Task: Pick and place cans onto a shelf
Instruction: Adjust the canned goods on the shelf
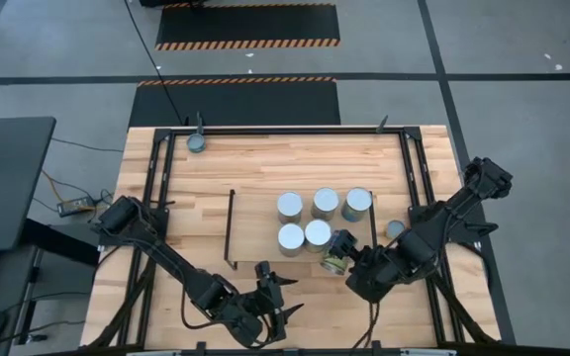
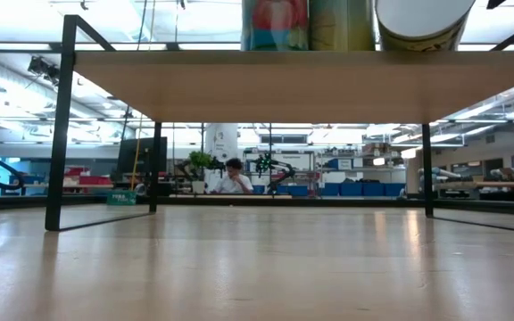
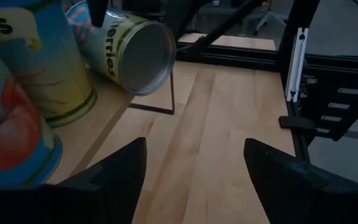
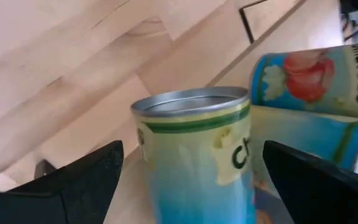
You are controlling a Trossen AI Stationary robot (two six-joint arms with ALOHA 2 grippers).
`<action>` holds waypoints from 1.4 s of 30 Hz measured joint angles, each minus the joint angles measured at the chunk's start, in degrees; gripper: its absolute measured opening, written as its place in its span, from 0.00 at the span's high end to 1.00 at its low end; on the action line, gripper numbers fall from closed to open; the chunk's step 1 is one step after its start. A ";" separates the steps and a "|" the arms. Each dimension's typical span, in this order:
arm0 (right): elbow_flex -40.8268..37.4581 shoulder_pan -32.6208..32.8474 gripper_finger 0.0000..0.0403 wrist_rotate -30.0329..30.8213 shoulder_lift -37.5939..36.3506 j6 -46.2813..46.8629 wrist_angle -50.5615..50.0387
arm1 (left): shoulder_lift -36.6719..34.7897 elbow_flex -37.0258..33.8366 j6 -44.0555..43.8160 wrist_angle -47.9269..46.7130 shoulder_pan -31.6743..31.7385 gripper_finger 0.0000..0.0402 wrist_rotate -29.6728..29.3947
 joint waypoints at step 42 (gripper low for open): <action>-3.54 1.82 0.23 2.39 -9.84 26.11 6.43 | -0.04 0.00 0.04 0.00 -0.16 0.32 -0.39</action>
